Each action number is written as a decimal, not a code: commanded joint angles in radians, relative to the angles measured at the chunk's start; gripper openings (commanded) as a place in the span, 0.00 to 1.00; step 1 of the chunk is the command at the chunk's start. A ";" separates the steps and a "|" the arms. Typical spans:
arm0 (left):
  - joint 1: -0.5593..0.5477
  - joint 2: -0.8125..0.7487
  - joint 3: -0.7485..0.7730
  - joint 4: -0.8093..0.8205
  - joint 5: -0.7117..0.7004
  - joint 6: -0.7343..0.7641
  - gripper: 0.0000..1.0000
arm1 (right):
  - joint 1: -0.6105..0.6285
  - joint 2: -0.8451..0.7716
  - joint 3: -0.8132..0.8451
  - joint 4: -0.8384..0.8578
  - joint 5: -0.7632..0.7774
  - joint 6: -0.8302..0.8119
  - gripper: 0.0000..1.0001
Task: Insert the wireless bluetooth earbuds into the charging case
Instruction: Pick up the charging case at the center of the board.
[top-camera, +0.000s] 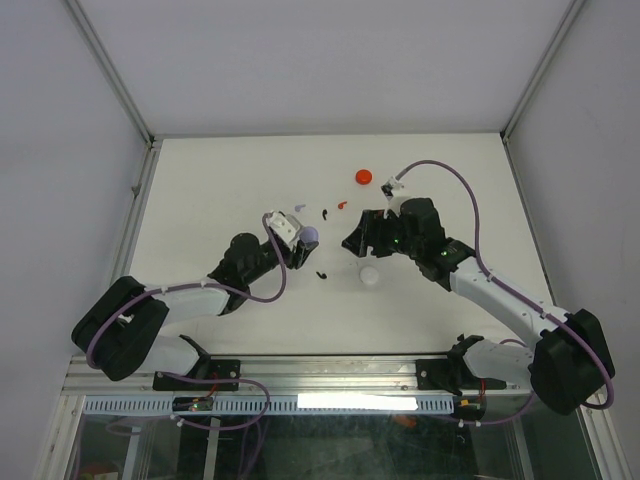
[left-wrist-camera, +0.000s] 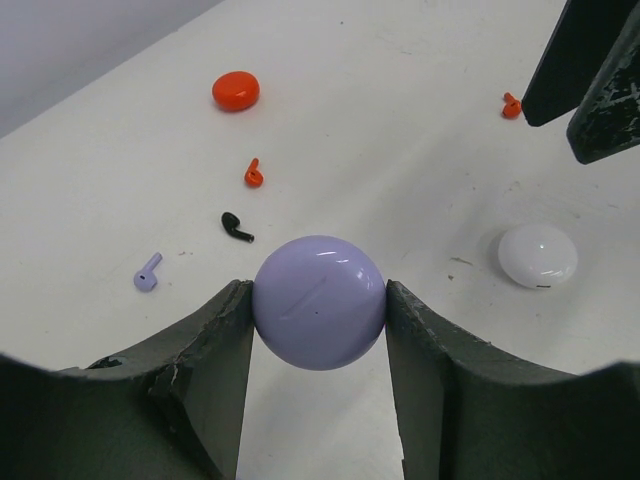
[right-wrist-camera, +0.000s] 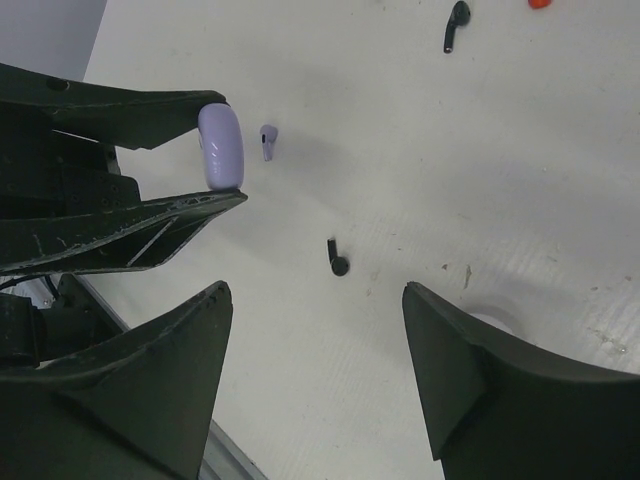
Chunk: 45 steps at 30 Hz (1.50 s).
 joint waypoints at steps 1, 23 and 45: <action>-0.010 -0.001 -0.017 0.168 0.036 0.002 0.41 | -0.003 0.010 0.039 0.096 -0.022 -0.003 0.72; -0.011 0.059 -0.035 0.351 0.154 0.106 0.39 | 0.002 0.100 0.075 0.095 -0.181 -0.029 0.71; -0.058 0.039 0.005 0.228 0.246 0.250 0.39 | 0.010 0.194 0.082 0.299 -0.277 0.067 0.63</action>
